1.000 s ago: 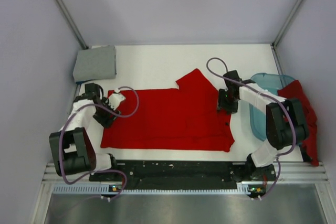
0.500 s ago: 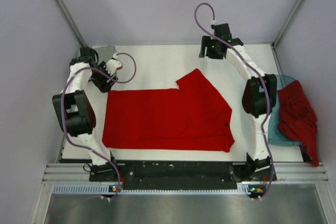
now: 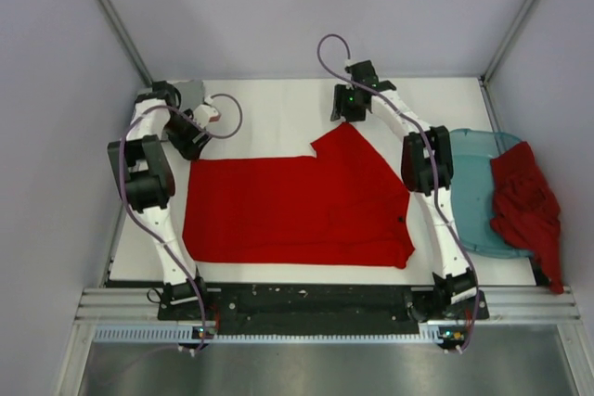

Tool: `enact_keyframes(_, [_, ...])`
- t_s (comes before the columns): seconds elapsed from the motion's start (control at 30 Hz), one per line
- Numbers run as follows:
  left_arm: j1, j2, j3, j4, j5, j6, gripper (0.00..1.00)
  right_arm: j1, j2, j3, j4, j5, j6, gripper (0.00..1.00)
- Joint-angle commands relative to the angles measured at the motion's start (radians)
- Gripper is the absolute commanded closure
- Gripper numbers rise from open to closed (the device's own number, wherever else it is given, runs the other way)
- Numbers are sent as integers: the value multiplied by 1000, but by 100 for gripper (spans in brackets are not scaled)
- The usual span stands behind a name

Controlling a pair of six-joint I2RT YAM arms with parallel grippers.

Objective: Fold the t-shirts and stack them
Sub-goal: Grap the side of the flattened tshirt furthest away from the robot with both arms

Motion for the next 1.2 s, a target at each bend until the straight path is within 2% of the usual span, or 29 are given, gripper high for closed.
enact_keyframes(0.0, [9,47,47,-67,31,18,23,34,4,-41,-51,14,-17,46])
enact_keyframes(0.23, [5,111,62,-82,34,15,23,59,-25,-62,-113,302,-183,43])
enact_keyframes(0.37, [4,149,70,-111,33,25,26,63,-25,-73,-144,308,-209,43])
enact_keyframes(0.4, [4,157,74,-122,39,28,30,65,-23,-79,-147,305,-207,44])
enact_keyframes(0.53, [1,163,78,-189,94,51,56,65,-17,-91,-155,243,-203,52])
enact_keyframes(0.6, [2,150,75,-220,111,65,75,65,-19,-94,-158,230,-197,63])
enact_keyframes(0.67, [2,124,62,-205,117,58,100,65,-25,-93,-163,220,-198,80])
enact_keyframes(0.73, [4,79,44,-197,128,53,100,65,-43,-90,-169,190,-195,95])
enact_keyframes(0.77, [4,56,30,-189,143,53,100,65,-57,-90,-172,178,-189,100])
enact_keyframes(0.97, [5,-126,-94,-84,137,21,100,65,-242,-163,-173,88,-157,100])
enact_keyframes(1.07, [6,-223,-180,-48,129,41,100,69,-382,-289,-158,43,-125,100])
enact_keyframes(1.17, [6,-312,-298,-7,116,68,100,79,-547,-486,-126,34,-109,100])
